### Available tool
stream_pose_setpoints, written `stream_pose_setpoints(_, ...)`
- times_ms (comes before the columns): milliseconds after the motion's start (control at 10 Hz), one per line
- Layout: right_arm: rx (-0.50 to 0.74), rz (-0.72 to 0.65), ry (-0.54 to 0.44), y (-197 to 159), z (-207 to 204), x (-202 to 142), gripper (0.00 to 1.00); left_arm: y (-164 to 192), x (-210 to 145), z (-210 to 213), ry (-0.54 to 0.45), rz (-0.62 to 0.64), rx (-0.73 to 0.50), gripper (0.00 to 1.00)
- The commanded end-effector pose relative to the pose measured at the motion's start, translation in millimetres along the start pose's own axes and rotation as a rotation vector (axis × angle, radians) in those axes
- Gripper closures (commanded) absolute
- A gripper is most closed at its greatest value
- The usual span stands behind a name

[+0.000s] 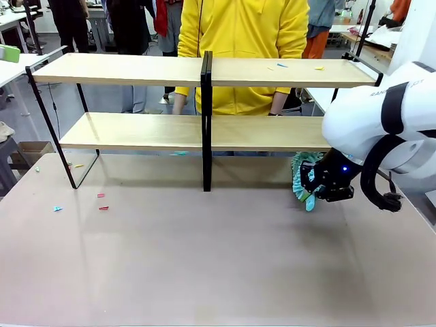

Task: Clean the shelves.
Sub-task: Clean another randomly selected level of the Shelf with the Duster.

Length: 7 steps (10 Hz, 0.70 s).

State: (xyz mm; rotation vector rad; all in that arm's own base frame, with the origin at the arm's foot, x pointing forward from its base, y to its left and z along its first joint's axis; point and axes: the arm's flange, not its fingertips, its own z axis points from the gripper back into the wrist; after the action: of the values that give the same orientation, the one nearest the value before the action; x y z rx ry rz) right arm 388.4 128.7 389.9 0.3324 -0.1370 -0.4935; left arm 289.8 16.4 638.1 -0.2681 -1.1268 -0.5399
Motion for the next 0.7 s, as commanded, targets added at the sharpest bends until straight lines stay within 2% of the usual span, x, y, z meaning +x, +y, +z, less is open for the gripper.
stream_pose_setpoints(0, -0.030, -0.026, -0.012, -12.4, 13.8, 6.5, 0.87, -0.6, 0.0, -0.1, 0.001, 0.001, 0.005, 0.00)
stream_pose_setpoints(100, -0.022, -0.044, 0.017, -21.3, 23.2, 3.0, 0.87, -0.6, 0.0, -0.1, 0.001, 0.001, 0.005, 0.00)
stream_pose_setpoints(300, 0.078, -0.050, 0.143, -37.8, 48.3, -12.2, 0.87, -0.6, 0.0, -0.1, 0.001, 0.001, 0.005, 0.00)
stream_pose_setpoints(500, 0.099, -0.033, 0.283, -54.3, 74.4, -30.1, 0.87, -0.6, 0.0, -0.1, 0.001, 0.001, 0.005, 0.00)
stream_pose_setpoints(600, 0.093, -0.043, 0.289, -62.3, 82.8, -36.4, 0.87, -0.6, 0.0, -0.1, 0.001, 0.001, 0.005, 0.00)
